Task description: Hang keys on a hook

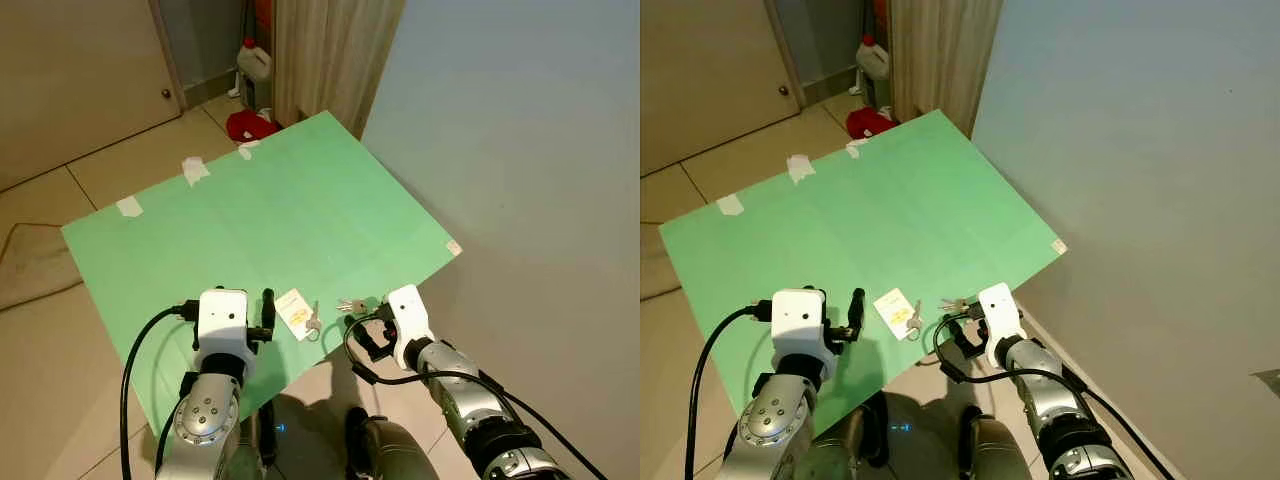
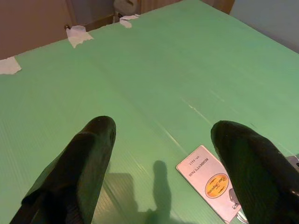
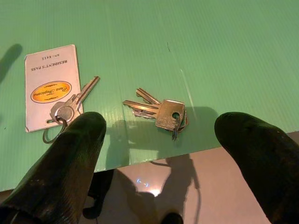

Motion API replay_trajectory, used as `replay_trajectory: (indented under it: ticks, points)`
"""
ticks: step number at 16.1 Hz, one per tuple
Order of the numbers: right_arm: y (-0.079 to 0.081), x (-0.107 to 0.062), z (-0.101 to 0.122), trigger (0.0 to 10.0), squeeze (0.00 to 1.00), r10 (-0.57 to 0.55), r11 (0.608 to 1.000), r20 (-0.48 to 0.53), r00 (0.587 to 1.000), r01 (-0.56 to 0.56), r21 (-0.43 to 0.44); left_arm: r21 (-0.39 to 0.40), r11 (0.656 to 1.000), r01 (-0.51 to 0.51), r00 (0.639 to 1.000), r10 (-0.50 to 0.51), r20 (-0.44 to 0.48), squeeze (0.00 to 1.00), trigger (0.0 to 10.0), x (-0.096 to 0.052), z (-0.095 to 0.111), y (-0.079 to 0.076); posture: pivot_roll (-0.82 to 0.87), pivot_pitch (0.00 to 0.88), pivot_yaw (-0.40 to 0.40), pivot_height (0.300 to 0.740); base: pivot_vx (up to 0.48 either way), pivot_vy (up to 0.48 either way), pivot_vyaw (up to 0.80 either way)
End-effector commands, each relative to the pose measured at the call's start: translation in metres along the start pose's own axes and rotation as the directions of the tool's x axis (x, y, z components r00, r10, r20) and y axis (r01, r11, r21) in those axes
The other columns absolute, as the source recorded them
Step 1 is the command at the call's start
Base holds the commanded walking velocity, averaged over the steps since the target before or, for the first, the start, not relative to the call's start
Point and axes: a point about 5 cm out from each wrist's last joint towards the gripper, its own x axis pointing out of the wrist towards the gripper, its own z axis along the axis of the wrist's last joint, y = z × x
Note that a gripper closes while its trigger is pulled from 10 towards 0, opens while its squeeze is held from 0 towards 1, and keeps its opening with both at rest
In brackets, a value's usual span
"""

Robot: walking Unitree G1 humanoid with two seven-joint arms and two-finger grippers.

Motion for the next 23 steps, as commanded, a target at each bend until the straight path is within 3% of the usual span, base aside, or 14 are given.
replay_trajectory:
  ticks: [1, 3, 4, 5, 6, 10, 12, 14, 19, 20, 21, 22, 23]
  points:
    - [-0.003, -0.004, -0.008, 10.0, 0.0, -0.021, 1.0, -0.021, 1.0, 0.021, 0.015, -0.014, 1.0, 0.021, 0.999, -0.022, -0.036, 0.0, 10.0, -0.004, -0.008, -0.008, -0.05, 0.258, -0.103, 0.74, 0.0, 0.0, 0.0]
    - [-0.003, -0.004, -0.008, 10.0, 0.0, -0.02, 1.0, -0.02, 1.0, 0.021, 0.017, -0.016, 0.999, 0.037, 0.998, -0.038, -0.046, 0.0, 10.0, -0.005, -0.01, -0.012, -0.06, 0.262, -0.104, 0.74, 0.0, 0.0, 0.0]
    - [-0.003, -0.004, -0.008, 5.1, 0.0, -0.02, 1.0, -0.019, 1.0, 0.02, 0.019, -0.02, 0.999, 0.051, 0.997, -0.052, -0.06, 0.0, 10.0, -0.007, -0.013, -0.016, -0.06, 0.266, -0.106, 0.74, 0.0, 0.0, 0.0]
    - [-0.002, -0.004, -0.008, 3.1, 0.0, -0.02, 1.0, -0.019, 1.0, 0.02, 0.021, -0.032, 0.995, 0.096, 0.99, -0.099, -0.103, 0.0, 10.0, -0.009, -0.02, -0.023, -0.06, 0.27, -0.107, 0.74, 0.0, 0.0, 0.0]
    - [-0.002, -0.004, -0.009, 0.0, 0.0, -0.019, 1.0, -0.021, 1.0, 0.02, 0.024, -0.053, 0.976, 0.21, 0.96, -0.216, -0.176, 0.0, 10.0, -0.015, -0.033, -0.039, -0.06, 0.272, -0.109, 0.74, 0.0, 0.0, 0.0]
    - [-0.004, -0.004, -0.007, 0.0, 0.0, -0.022, 0.999, -0.018, 1.0, 0.022, 0.026, 0.003, 0.967, 0.255, 0.936, -0.246, -0.252, 0.0, 10.0, -0.02, -0.05, -0.036, -0.07, 0.279, -0.115, 0.74, 0.0, 0.0, 0.0]
    - [-0.006, -0.004, -0.007, 0.0, 0.0, -0.024, 0.999, -0.015, 1.0, 0.024, 0.025, 0.12, 0.953, 0.277, 0.939, -0.242, -0.243, 0.0, 10.0, -0.022, -0.058, -0.031, -0.07, 0.278, -0.121, 0.74, 0.0, 0.0, 0.0]
    - [-0.007, -0.005, -0.006, 0.0, 0.0, -0.024, 0.999, -0.011, 1.0, 0.025, 0.024, 0.184, 0.945, 0.269, 0.953, -0.233, -0.194, 0.0, 10.0, -0.024, -0.064, -0.026, -0.08, 0.279, -0.123, 0.74, 0.0, 0.0, 0.0]
    - [-0.008, -0.006, -0.005, 0.0, 0.0, -0.019, 1.0, -0.007, 1.0, 0.019, 0.021, 0.16, 0.955, 0.249, 0.966, -0.231, -0.119, 0.0, 10.0, -0.04, -0.082, -0.01, -0.09, 0.283, -0.131, 0.74, 0.0, 0.0, 0.0]
    - [-0.008, -0.006, -0.005, 8.0, 0.0, -0.017, 1.0, -0.007, 1.0, 0.017, 0.025, 0.154, 0.957, 0.245, 0.968, -0.233, -0.092, 0.0, 10.0, -0.042, -0.082, -0.009, -0.09, 0.285, -0.133, 0.74, 0.0, 0.0, 0.0]
    - [-0.009, -0.007, -0.004, 10.0, 0.0, -0.009, 1.0, -0.002, 1.0, 0.009, 0.026, 0.147, 0.958, 0.246, 0.969, -0.238, -0.073, 0.0, 10.0, -0.043, -0.081, -0.01, -0.09, 0.287, -0.136, 0.74, 0.0, 0.0, 0.0]
    - [-0.009, -0.008, -0.003, 10.0, 0.13, -0.001, 1.0, 0.005, 1.0, 0.001, 0.015, 0.127, 0.959, 0.252, 0.968, -0.247, -0.051, 0.0, 10.0, -0.044, -0.079, -0.011, -0.09, 0.287, -0.136, 0.74, 0.0, 0.0, 0.0]
    - [-0.007, -0.009, -0.002, 10.0, 1.0, 0.028, 1.0, 0.017, 0.999, -0.028, 0.009, 0.085, 0.962, 0.26, 0.966, -0.259, -0.023, 0.0, 10.0, -0.045, -0.076, -0.015, -0.1, 0.288, -0.138, 0.74, 0.0, 0.0, 0.0]
